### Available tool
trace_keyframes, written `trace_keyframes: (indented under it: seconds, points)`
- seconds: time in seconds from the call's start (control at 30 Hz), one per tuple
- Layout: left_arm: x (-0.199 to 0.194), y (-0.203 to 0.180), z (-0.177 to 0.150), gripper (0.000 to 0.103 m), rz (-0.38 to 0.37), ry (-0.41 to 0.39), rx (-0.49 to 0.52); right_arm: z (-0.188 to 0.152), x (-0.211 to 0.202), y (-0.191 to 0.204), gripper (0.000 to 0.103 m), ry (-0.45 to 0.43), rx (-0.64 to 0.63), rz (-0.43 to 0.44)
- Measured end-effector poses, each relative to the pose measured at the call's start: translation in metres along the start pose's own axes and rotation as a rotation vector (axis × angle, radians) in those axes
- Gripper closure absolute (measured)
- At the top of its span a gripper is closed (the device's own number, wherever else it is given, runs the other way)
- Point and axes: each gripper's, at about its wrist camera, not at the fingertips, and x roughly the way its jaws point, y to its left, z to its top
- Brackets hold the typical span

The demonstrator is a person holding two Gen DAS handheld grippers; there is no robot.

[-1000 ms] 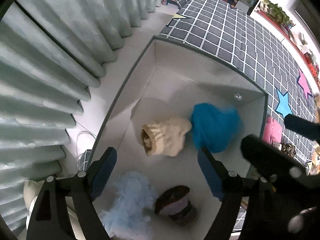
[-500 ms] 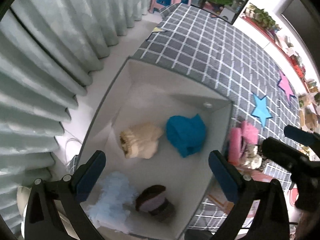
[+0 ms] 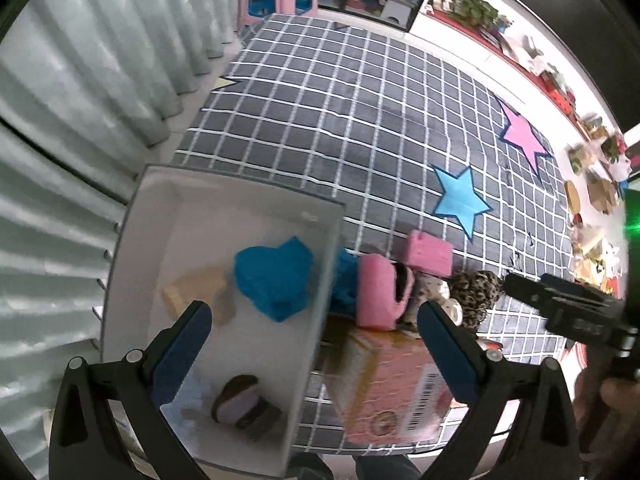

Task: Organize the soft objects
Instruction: 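Move both tools from the box over the pile of soft items, then grasp the pink foam sponge with right tool while left tool grasps the leopard-print scrunchie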

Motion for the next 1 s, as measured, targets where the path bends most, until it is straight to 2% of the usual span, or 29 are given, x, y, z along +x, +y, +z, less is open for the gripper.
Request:
trace_keyframes:
  seconds: [0.33,0.63,0.77,0.83,1.0]
  points:
    - [0.010,-0.019,0.004,0.000,0.052,0.028,0.007,0.019,0.070,0.001,0.011,0.075,0.055,0.050]
    - [0.022,-0.028,0.004,0.000,0.091,0.066,-0.005,0.042,0.130,0.008,0.011,0.125,0.085,0.041]
    - [0.026,-0.035,0.005,0.000,0.105,0.084,0.000,0.042,0.143,0.012,0.011,0.140,0.052,0.017]
    - [0.027,-0.040,0.007,0.000,0.112,0.085,0.010,0.039,0.144,0.012,0.030,0.136,0.040,0.006]
    - [0.030,-0.060,0.016,0.000,0.116,0.084,0.047,0.032,0.138,-0.010,0.029,0.130,0.032,0.038]
